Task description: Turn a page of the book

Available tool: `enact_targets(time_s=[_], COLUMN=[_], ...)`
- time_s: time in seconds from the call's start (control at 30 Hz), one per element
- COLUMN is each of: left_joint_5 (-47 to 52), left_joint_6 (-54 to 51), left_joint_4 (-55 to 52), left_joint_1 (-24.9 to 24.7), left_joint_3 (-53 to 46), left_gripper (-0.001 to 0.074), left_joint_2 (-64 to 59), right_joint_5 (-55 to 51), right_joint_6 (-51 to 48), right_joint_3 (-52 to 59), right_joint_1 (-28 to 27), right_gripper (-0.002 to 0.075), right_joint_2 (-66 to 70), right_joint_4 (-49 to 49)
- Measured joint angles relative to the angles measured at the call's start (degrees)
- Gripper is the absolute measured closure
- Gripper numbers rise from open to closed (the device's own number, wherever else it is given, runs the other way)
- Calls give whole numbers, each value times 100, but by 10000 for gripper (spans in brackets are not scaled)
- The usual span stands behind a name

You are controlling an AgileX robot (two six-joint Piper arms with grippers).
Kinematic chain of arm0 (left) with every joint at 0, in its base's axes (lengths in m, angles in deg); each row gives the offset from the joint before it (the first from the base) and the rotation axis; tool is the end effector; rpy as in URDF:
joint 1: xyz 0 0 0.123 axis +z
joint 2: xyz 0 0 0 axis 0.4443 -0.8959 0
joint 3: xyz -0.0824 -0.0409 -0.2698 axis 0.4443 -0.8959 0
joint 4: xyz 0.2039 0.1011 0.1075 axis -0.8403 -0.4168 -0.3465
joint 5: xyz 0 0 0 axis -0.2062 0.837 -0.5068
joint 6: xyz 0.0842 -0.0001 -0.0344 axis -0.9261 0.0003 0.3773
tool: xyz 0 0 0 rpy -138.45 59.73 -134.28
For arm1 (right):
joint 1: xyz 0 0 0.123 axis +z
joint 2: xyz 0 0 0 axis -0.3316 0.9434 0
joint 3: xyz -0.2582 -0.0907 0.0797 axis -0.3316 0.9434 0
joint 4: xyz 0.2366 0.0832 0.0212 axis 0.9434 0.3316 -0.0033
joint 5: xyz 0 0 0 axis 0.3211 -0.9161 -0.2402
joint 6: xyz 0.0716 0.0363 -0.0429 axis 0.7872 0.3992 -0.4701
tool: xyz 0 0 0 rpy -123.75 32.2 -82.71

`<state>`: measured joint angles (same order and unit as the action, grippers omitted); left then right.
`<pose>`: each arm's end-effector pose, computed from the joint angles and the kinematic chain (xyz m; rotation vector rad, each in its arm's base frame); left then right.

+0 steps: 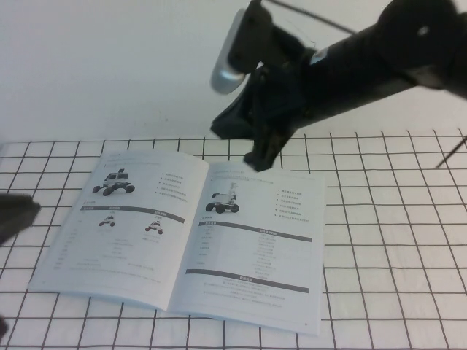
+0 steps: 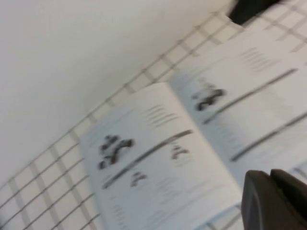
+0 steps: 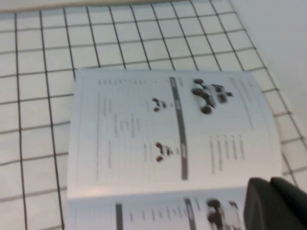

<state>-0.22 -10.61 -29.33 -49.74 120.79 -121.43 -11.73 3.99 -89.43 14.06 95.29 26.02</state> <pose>0.1134 -0.0535 0.4019 0.8047 1.9293 -0.0777 0.3297 0.2632 0.3312 -1.3938 1.7386 0.4951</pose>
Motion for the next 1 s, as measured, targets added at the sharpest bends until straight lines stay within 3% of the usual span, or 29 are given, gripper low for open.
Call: enact_targets(time_s=[0.2, 0.53, 0.73, 1.0], left_joint_5=[854, 1176, 952, -613], left_joint_6=[-608, 131, 437, 563], left_joint_4=[1267, 1621, 2166, 2092], left_joint_1=[0, 0, 0, 0], left_joint_3=[0, -460, -1395, -2836], left_gripper=[737, 737, 737, 737], left_joint_2=[734, 2063, 2753, 2878], right_joint_5=[-1103, -1918, -1268, 1061], right_joint_6=[1928, 3392, 4477, 4873], right_joint_3=[0, 541, 2584, 6308], right_joint_1=[-150, -150, -150, -150], right_gripper=[725, 725, 725, 725], right_joint_2=[-1551, -4403, -6649, -8602], right_joint_4=[-2125, -3255, -3526, -3627])
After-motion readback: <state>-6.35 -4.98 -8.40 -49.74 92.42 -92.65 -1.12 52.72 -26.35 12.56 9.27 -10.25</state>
